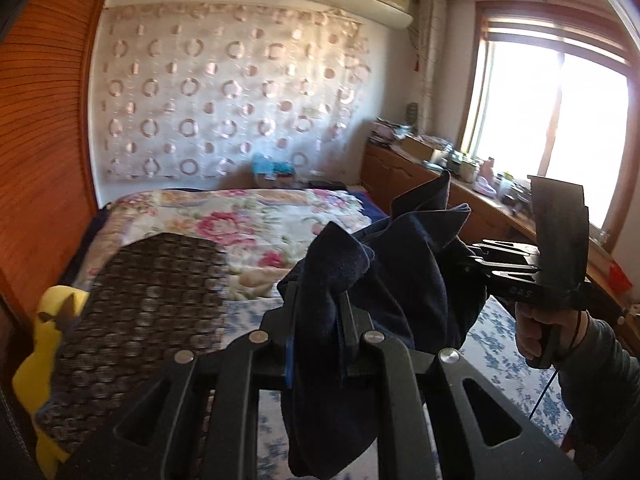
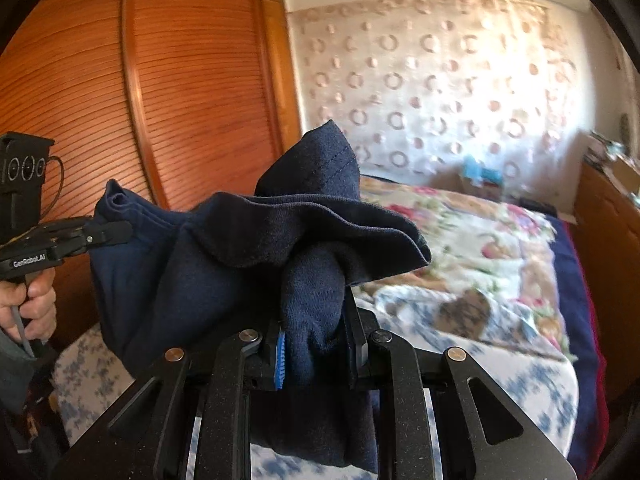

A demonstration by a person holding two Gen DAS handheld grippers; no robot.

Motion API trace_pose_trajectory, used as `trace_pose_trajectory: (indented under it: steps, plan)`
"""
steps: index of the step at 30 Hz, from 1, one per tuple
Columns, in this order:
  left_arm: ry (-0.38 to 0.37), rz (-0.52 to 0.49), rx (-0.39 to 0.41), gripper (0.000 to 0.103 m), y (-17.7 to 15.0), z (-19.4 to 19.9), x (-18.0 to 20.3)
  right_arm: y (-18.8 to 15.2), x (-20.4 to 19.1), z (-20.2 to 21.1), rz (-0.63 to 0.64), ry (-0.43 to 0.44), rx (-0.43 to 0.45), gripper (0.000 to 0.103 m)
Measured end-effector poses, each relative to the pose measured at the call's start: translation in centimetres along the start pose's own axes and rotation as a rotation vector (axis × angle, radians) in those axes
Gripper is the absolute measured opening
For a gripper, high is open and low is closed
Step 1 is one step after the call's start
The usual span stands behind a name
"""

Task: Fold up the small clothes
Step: 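Lift the folded navy T-shirt up with both tools and turn toward the wardrobe, then lower the folded T-shirt onto the patterned cushion with both tools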

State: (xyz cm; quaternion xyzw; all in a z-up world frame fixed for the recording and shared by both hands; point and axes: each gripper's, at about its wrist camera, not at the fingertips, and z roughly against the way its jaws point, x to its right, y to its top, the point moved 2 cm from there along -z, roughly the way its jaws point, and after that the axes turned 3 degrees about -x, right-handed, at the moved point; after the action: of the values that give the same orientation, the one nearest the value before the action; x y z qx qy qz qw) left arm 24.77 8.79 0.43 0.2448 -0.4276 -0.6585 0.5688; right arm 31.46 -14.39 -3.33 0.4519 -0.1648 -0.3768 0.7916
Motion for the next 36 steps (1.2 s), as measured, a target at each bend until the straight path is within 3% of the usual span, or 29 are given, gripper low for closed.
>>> trace_pose_trajectory:
  steps: [12, 19, 30, 32, 34, 35, 36]
  plan:
    - [0.165, 0.079, 0.091, 0.012, -0.5, 4.2, -7.1, 7.1, -7.1, -8.5, 0.142, 0.161, 0.039, 0.019]
    - [0.251, 0.146, 0.063, 0.012, -3.6, 4.2, -11.1, 11.1, -12.5, -16.0, 0.222, 0.260, -0.016, 0.019]
    - [0.317, 0.264, 0.000, 0.012, -8.1, 3.2, -16.1, 11.5, -15.7, -22.6, 0.208, 0.229, -0.134, 0.020]
    - [0.330, 0.273, -0.012, 0.012, -8.7, 2.9, -16.4, 11.6, -15.8, -23.4, 0.199, 0.202, -0.149, 0.025]
    - [0.334, 0.281, -0.021, 0.012, -9.1, 2.7, -16.5, 11.9, -15.7, -23.7, 0.192, 0.142, -0.141, 0.040]
    - [0.340, 0.281, -0.023, 0.012, -9.1, 2.7, -16.6, 12.1, -15.5, -23.6, 0.184, 0.116, -0.128, 0.055]
    - [0.349, 0.279, -0.024, 0.012, -9.3, 2.7, -16.6, 12.1, -15.2, -23.3, 0.171, 0.105, -0.109, 0.058]
